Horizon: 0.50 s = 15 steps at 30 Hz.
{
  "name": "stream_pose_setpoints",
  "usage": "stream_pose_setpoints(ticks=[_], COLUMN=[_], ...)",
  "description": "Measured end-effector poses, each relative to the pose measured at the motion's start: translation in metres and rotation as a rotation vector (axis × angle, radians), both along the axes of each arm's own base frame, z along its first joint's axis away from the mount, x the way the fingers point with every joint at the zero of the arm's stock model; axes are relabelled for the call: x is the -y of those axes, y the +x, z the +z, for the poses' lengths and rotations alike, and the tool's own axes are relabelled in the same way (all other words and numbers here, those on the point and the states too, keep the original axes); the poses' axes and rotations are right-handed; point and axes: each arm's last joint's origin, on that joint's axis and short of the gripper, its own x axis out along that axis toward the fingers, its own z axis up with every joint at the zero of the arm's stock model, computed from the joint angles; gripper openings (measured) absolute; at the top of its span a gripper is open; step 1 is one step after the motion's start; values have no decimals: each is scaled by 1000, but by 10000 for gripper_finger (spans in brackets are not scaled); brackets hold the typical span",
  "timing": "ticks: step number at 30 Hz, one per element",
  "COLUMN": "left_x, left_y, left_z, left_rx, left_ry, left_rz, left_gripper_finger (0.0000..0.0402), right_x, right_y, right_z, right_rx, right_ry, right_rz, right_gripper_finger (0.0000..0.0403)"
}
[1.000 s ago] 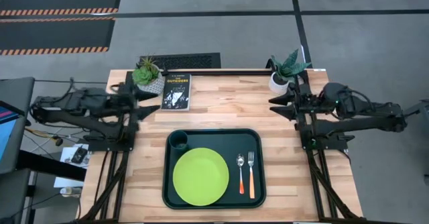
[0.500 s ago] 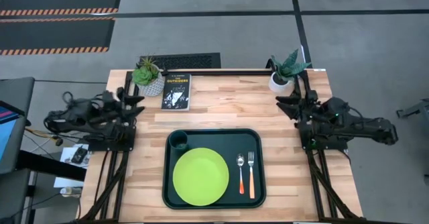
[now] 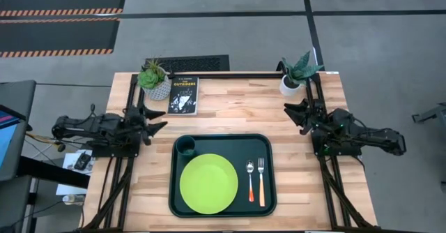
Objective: Pick and place plate/cup/fork/spoon on tray
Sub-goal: Return to Home Position
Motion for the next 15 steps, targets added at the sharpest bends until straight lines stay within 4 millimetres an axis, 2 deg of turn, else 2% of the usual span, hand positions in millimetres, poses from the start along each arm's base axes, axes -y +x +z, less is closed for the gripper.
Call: stream_pose_setpoints(ticks=[7, 15], left_x=[3, 6], left_y=[15, 18], left_z=[-36, -32], left_rx=[16, 75], left_ry=[-38, 1], left_rz=[-12, -120], left_gripper_finger=[229, 229], right_x=[0, 0], right_y=[1, 2], right_z=[-3, -7], right_rx=[-39, -81], right_ry=[-12, -6], right_rz=[1, 0], right_gripper_finger=[183, 181])
